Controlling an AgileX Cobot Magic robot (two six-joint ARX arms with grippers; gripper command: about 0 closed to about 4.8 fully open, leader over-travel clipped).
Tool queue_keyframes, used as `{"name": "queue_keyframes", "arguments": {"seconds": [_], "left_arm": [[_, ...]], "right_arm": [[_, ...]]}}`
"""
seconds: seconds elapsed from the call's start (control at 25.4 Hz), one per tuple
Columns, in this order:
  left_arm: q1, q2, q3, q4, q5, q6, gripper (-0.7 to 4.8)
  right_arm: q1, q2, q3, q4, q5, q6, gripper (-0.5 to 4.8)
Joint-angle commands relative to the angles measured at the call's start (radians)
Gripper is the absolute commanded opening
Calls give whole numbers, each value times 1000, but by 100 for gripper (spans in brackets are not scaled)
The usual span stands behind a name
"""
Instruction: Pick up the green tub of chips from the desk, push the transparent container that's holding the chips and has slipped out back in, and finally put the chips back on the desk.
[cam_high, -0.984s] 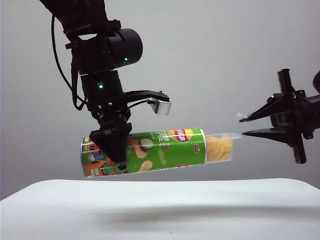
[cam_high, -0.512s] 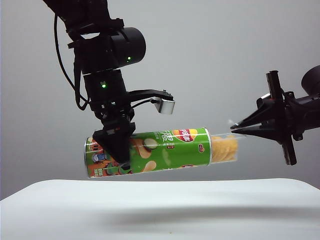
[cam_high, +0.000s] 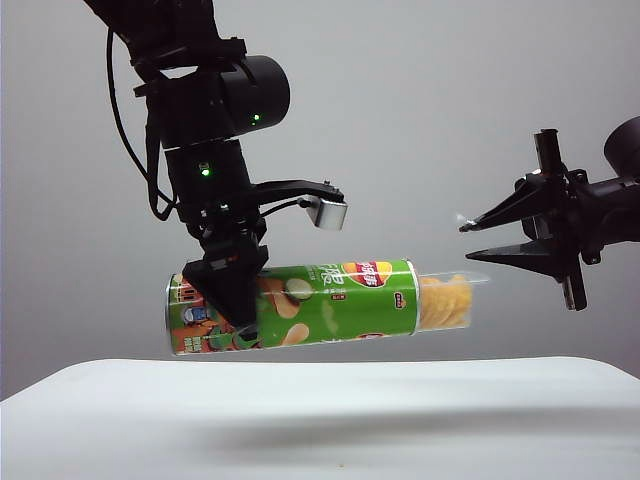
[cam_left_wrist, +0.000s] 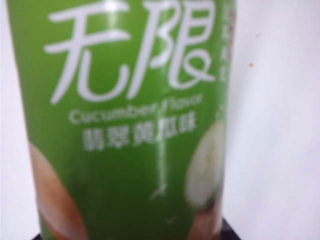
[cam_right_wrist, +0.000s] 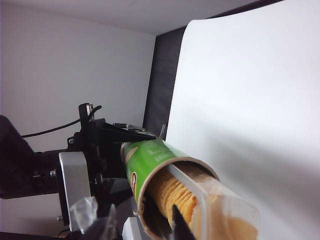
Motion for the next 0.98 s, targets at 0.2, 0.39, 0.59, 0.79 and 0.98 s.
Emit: {"name": "queue_keyframes", "arguments": {"seconds": [0.2, 0.39, 0.59, 0.79, 0.98], "left_arm": [[5, -8, 5, -2, -34, 0, 288], [5, -8, 5, 0, -33, 0, 288], [5, -8, 5, 6, -30, 0, 288], [5, -8, 5, 10, -29, -2, 288], [5, -8, 5, 13, 12, -4, 288]], "right_arm": [[-28, -5, 5, -25, 2, -59, 139], [-37, -4, 5, -136, 47, -162, 139], [-15, -5, 5, -152, 55, -167, 139], [7, 8, 5, -181, 95, -192, 139], [24, 10, 5, -181, 92, -190, 134]]}}
